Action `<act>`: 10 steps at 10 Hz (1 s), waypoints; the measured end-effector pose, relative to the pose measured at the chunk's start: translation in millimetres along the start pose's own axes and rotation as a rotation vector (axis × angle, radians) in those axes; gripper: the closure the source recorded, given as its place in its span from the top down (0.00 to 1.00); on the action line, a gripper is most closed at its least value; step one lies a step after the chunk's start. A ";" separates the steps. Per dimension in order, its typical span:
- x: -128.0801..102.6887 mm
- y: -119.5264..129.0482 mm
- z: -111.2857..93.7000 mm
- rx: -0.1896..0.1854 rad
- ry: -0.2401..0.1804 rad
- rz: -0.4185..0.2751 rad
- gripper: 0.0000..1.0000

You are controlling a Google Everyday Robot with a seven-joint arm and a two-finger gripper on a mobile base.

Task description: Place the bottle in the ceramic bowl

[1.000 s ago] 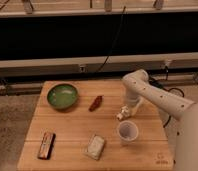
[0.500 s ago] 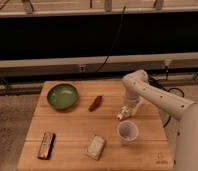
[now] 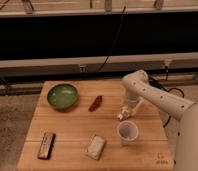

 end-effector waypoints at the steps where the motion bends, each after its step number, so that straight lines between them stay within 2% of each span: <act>1: 0.2 0.2 -0.6 0.000 0.001 0.000 0.01; 10: -0.2 1.9 0.4 -0.004 0.010 -0.023 0.01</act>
